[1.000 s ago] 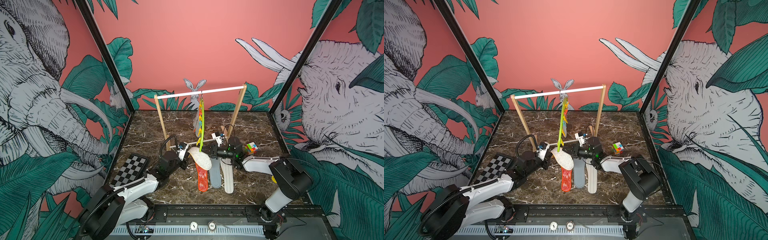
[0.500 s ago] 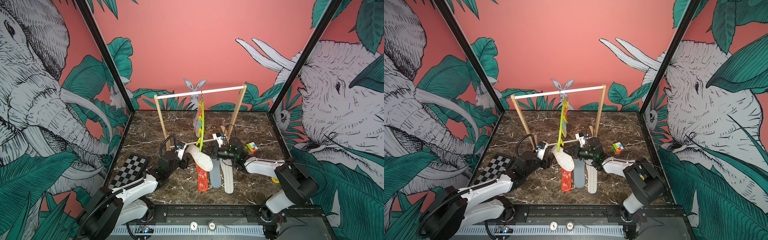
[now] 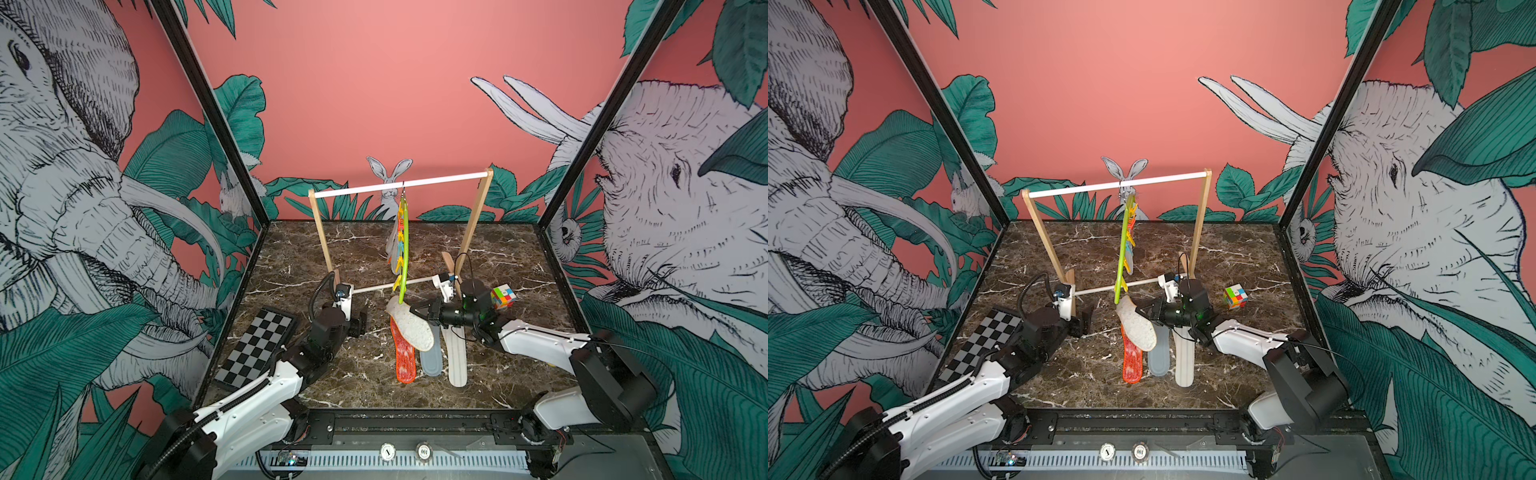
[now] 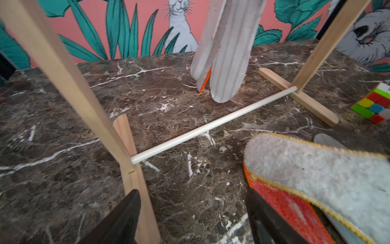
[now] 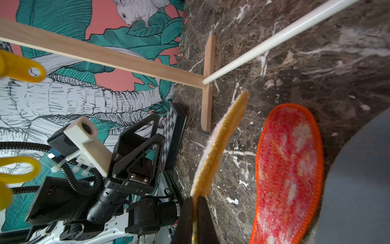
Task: Take the shoe insoles off the hanger
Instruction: Place the insole at the center of the board.
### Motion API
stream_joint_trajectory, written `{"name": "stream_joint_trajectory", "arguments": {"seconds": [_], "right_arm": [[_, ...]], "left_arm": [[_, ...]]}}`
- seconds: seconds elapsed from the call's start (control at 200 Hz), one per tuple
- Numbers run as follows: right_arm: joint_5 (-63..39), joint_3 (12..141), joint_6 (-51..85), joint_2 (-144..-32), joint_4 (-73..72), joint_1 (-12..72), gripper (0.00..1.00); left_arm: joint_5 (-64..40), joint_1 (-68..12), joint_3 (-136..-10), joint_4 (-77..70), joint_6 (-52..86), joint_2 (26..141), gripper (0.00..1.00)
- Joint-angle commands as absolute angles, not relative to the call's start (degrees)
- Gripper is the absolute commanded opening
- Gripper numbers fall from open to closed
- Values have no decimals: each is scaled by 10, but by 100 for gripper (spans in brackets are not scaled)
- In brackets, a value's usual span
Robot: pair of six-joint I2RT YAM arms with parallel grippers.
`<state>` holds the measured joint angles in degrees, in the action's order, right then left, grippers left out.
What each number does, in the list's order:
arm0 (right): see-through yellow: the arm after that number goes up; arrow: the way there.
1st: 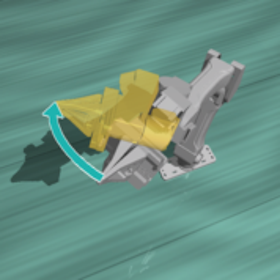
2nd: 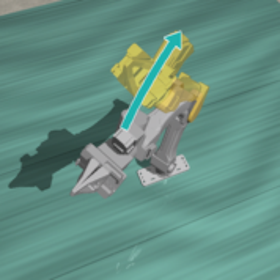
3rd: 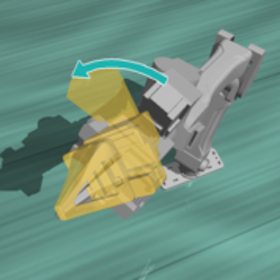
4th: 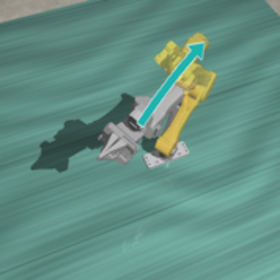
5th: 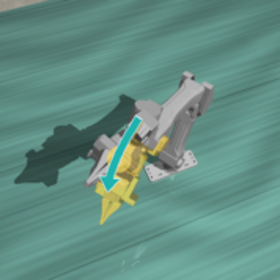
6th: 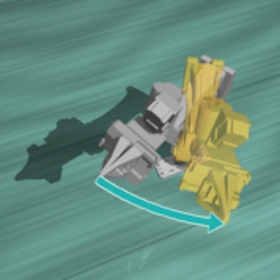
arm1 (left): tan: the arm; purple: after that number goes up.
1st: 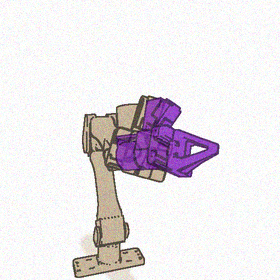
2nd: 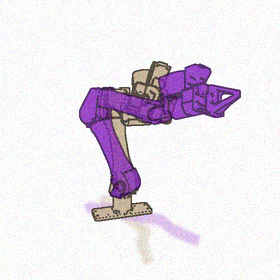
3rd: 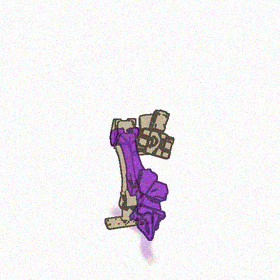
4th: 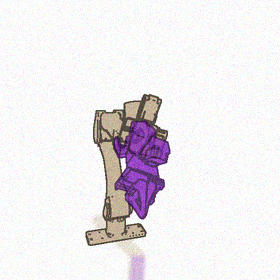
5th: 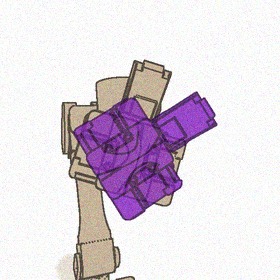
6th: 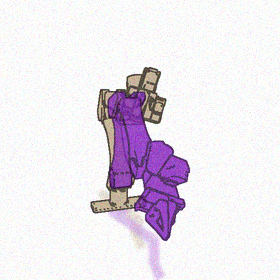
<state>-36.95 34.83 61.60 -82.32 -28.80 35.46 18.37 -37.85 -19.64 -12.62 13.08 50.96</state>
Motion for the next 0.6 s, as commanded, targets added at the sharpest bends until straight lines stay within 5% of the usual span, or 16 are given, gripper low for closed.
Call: {"name": "stream_joint_trajectory", "arguments": {"seconds": [0.0,0.59], "right_arm": [[-332,339,631,-817,-297,372,0],[-210,381,724,-912,-400,462,0]], "left_arm": [[237,-381,-187,-72,164,474,80],[238,-381,-195,-46,167,442,80]]}}
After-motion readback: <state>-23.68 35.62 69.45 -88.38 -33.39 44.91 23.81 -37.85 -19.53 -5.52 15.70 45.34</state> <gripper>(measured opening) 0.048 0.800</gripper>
